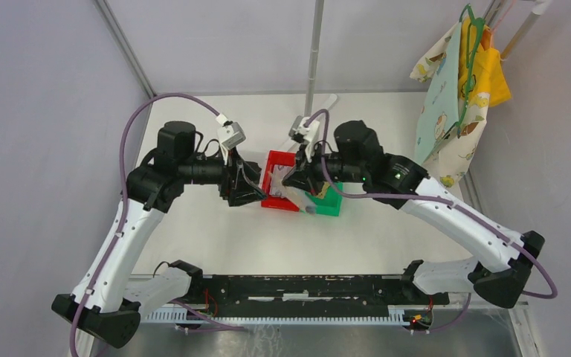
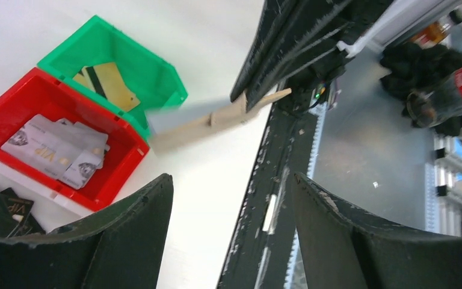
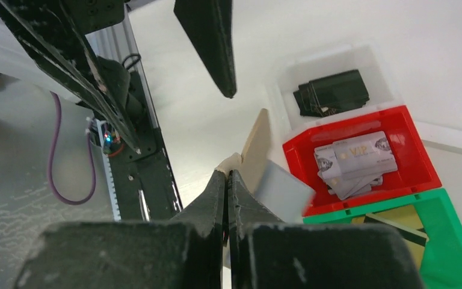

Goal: Take the credit cards out of the card holder
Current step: Open the card holder.

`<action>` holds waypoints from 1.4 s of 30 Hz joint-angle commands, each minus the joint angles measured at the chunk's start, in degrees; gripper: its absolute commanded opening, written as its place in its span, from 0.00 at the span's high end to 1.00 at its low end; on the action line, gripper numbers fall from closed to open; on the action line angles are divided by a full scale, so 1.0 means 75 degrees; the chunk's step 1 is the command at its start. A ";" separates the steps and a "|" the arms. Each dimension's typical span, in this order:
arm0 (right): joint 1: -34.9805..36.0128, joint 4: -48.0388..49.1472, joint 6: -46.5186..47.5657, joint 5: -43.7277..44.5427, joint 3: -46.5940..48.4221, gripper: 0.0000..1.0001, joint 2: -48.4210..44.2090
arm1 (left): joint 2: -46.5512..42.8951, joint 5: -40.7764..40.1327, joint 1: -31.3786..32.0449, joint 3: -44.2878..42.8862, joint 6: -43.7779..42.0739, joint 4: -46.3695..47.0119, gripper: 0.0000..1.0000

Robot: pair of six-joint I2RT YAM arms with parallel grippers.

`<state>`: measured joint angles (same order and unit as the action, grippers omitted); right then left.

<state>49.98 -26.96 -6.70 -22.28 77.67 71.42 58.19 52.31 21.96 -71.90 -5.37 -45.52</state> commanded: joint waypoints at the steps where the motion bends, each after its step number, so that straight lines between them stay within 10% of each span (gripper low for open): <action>1: 0.0718 -0.1494 0.0707 0.1820 0.1163 1.00 0.0720 | -0.0355 -0.0388 0.0020 0.0533 -0.1344 -0.0122 0.23; 11: 0.1365 -0.1798 -0.0804 0.4350 0.2773 1.00 0.1495 | -0.1279 -0.0795 0.0014 0.1532 -0.1382 -0.0237 0.21; 34: 0.2387 -0.1407 -0.2187 0.5083 0.3812 1.00 0.2044 | -0.2011 0.0513 0.0032 0.2120 0.1085 0.1945 0.13; 42: 0.2524 -0.1263 -0.2392 0.5020 0.3801 1.00 0.1950 | -0.1898 -0.1412 0.0027 0.2145 0.0998 0.2183 0.54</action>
<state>68.29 -40.64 -22.79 14.11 103.66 87.39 43.44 49.34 22.00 -54.85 0.16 -32.88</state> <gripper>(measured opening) 0.014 0.545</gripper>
